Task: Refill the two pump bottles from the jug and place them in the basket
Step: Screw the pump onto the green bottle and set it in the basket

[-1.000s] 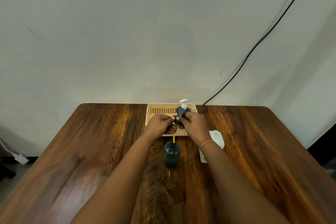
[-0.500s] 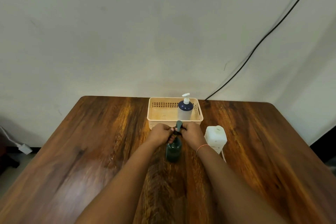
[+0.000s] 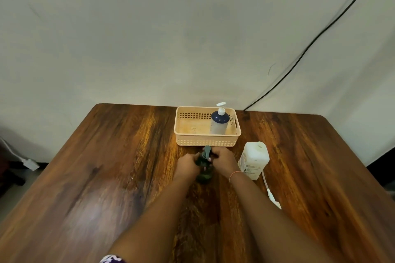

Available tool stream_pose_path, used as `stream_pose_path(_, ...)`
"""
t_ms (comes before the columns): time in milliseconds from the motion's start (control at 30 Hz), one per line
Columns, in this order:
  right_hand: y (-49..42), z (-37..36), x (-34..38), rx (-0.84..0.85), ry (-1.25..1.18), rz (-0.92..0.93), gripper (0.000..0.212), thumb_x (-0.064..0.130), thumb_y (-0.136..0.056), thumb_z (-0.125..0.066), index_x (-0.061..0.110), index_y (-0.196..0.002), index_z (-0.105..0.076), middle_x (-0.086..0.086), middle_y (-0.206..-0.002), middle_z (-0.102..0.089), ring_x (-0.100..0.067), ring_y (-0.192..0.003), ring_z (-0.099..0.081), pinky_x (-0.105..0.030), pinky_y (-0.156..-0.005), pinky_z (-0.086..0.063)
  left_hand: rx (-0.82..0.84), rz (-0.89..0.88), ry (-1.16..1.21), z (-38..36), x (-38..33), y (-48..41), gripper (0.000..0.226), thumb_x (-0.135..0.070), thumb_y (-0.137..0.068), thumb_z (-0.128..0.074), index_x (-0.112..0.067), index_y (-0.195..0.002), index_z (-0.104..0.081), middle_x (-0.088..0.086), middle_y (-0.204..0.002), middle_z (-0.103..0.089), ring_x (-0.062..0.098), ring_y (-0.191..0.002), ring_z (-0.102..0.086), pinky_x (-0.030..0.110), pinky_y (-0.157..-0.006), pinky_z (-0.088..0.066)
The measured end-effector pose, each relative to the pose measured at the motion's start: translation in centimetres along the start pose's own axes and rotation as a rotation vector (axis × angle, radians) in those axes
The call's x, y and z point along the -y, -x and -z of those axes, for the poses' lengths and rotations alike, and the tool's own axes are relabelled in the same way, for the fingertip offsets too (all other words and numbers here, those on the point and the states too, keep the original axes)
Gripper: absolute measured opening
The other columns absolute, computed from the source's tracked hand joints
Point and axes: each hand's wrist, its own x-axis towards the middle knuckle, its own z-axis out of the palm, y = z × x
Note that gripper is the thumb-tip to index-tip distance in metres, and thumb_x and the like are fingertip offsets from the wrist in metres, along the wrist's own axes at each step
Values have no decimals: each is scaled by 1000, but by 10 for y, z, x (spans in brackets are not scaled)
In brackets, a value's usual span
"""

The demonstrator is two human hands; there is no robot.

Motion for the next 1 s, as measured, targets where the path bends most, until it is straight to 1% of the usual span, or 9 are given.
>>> stream_pose_path(200, -1, -2, -4, -91, -98, -28, 26, 9, -76, -71, 13, -100, -61, -7, -111, -64, -22, -105, -59, -26, -87, -46, -45, -13, -8, -4, 6, -8, 30, -12, -89, -57, -19, -118, -61, -2, -108, -64, 5, -91, -57, 21, -74, -50)
stream_pose_path(333, 2, -8, -8, -65, -167, 21, 41, 3, -82, -63, 13, -121, -57, -6, -122, -62, -22, -116, -55, -28, -94, -45, -75, 15, -4, -5, 6, -9, 23, -12, -88, -59, -18, -109, -65, 0, -107, -66, 10, -95, -62, 29, -84, -55)
stream_pose_path(433, -1, -10, -8, -121, -163, -9, 29, 10, -74, -74, 13, -101, -63, -5, -108, -66, -19, -103, -59, -25, -85, -47, -68, 4, -55, -4, 4, -11, 25, -11, -87, -60, -14, -111, -65, 3, -109, -66, 13, -99, -62, 31, -86, -56)
stream_pose_path(500, -3, -9, -8, -110, -146, -28, 35, 12, -67, -79, 18, -94, -57, -1, -101, -62, -18, -99, -58, -28, -85, -51, -64, 6, -90, -3, 3, -11, 28, -11, -86, -61, -13, -114, -65, 5, -110, -66, 15, -101, -62, 33, -88, -56)
stream_pose_path(600, -4, -9, -9, -55, -158, 0, 50, 2, -76, -69, 17, -121, -54, -5, -116, -60, -23, -113, -55, -33, -95, -47, -49, 32, -67, -3, 3, -13, 28, -10, -85, -63, -15, -113, -65, 3, -110, -66, 14, -102, -62, 35, -90, -55)
stream_pose_path(700, -7, -6, -9, -85, -126, -34, 32, 7, -74, -72, 12, -103, -61, -7, -114, -63, -23, -108, -57, -30, -90, -47, -26, 19, -68, -2, 2, -13, 28, -10, -85, -63, -16, -113, -64, 2, -110, -65, 15, -101, -62, 35, -90, -55)
stream_pose_path(767, -8, -5, -8, -60, -123, -46, 36, 9, -68, -77, 14, -95, -55, -5, -104, -61, -20, -100, -57, -28, -83, -49, -21, 7, -88, -1, 1, -13, 27, -11, -86, -62, -14, -112, -64, 3, -107, -66, 15, -99, -62, 34, -89, -55)
stream_pose_path(867, -10, -5, -7, 27, -162, 0, 51, 3, -76, -69, 14, -123, -52, -5, -121, -56, -22, -115, -51, -36, -98, -47, -31, 7, -98, -1, 1, -13, 24, -12, -86, -63, -13, -110, -64, 4, -107, -66, 15, -99, -63, 32, -88, -55)
stream_pose_path(1000, -11, -8, -9, -54, -155, -24, 42, 8, -76, -71, 9, -116, -60, -8, -123, -62, -25, -116, -54, -38, -101, -43, -48, -15, -115, -3, 0, -12, 31, -10, -86, -62, -13, -117, -63, 5, -111, -66, 16, -102, -62, 30, -88, -55)
